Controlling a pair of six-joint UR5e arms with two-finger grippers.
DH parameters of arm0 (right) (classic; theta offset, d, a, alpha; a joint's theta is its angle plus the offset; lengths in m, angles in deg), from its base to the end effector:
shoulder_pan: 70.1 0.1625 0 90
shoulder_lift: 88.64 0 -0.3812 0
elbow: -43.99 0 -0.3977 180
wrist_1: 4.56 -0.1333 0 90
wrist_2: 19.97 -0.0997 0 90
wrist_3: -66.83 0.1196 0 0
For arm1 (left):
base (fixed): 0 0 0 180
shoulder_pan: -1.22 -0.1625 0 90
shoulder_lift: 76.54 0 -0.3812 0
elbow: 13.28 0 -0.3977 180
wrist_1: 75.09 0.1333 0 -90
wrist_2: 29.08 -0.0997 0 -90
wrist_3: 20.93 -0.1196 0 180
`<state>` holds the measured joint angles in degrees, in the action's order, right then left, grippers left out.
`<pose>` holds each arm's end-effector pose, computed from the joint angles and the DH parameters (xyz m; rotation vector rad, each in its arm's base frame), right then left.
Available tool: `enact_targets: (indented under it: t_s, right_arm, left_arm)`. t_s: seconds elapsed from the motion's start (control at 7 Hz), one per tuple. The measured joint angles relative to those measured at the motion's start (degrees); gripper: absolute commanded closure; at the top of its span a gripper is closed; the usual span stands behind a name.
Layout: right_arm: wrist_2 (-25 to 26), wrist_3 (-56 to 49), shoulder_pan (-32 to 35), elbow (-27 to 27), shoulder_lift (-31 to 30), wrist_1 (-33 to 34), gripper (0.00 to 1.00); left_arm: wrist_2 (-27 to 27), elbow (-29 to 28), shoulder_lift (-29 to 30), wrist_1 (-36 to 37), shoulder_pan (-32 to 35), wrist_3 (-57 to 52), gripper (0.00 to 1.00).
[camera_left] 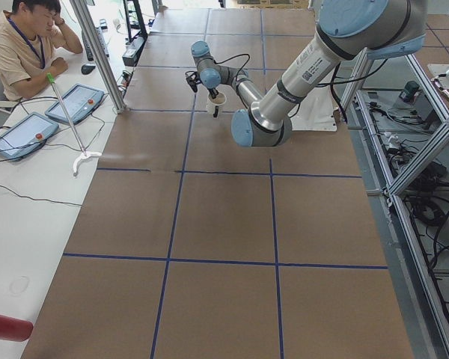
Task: Flip mug
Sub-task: 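Carry the mug toward the table centre and lower it upright, then open the left gripper and withdraw the left arm from the mug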
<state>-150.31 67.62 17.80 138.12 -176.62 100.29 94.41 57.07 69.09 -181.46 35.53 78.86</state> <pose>0.0378 -0.4953 0.6060 -0.1632 -0.6987 0.0316 0.6033 -0.4932 0.1260 -0.3440 0.9872 -0.4324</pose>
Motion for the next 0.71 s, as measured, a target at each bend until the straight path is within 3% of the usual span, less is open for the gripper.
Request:
enact_targets:
  t_s: [0.14,0.43,0.71]
  right_arm:
    - [0.0,0.0,0.0,0.0,0.0,0.0,0.00]
    - [0.0,0.0,0.0,0.0,0.0,0.0,0.00]
    - [0.0,0.0,0.0,0.0,0.0,0.0,0.00]
  left_arm:
    - [-1.6,0.0,0.1,0.0,-0.7,-0.1,0.00]
    - [-2.8,1.1,0.0,0.1,-0.5,0.0,0.00]
    - [-1.4,6.9,-1.6,1.8,3.0,-0.7,0.00]
